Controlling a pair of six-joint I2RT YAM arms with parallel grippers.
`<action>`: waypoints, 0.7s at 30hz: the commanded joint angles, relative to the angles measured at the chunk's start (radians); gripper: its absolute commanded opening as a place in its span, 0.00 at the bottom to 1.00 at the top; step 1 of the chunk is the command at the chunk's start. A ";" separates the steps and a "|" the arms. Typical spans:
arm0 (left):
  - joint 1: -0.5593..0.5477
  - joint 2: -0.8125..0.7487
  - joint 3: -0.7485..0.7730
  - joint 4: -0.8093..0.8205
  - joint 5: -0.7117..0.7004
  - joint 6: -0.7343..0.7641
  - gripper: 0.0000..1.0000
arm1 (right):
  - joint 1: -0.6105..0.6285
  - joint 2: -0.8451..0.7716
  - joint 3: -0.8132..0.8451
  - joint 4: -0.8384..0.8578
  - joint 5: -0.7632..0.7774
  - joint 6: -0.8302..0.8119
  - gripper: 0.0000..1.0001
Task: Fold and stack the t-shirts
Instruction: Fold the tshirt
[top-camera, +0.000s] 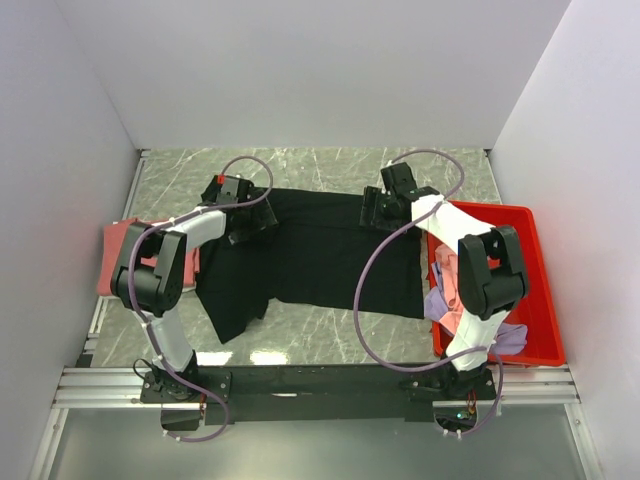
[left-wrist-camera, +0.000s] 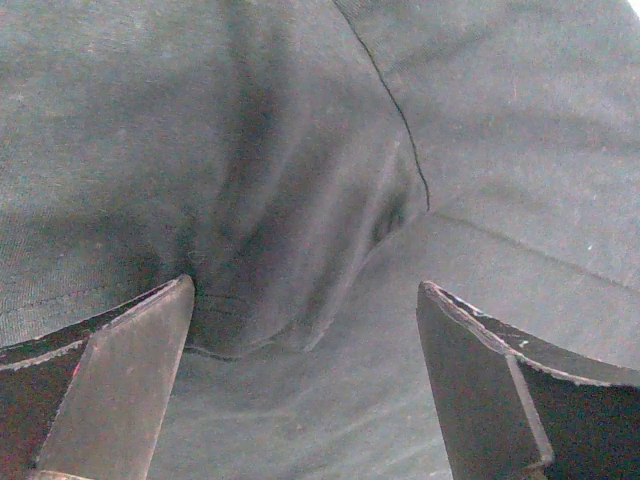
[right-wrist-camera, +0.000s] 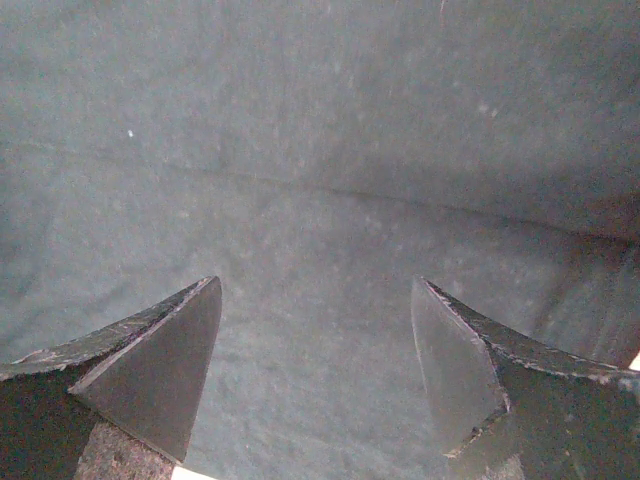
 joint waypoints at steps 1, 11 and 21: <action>-0.011 -0.048 -0.001 -0.045 -0.007 0.051 0.99 | -0.008 0.016 0.081 -0.007 0.041 -0.013 0.83; 0.006 -0.030 0.184 -0.148 -0.126 0.043 0.99 | -0.016 0.102 0.183 -0.082 0.057 -0.005 0.83; 0.027 0.115 0.296 -0.153 -0.098 0.051 0.99 | -0.069 0.221 0.283 -0.190 0.072 -0.026 0.83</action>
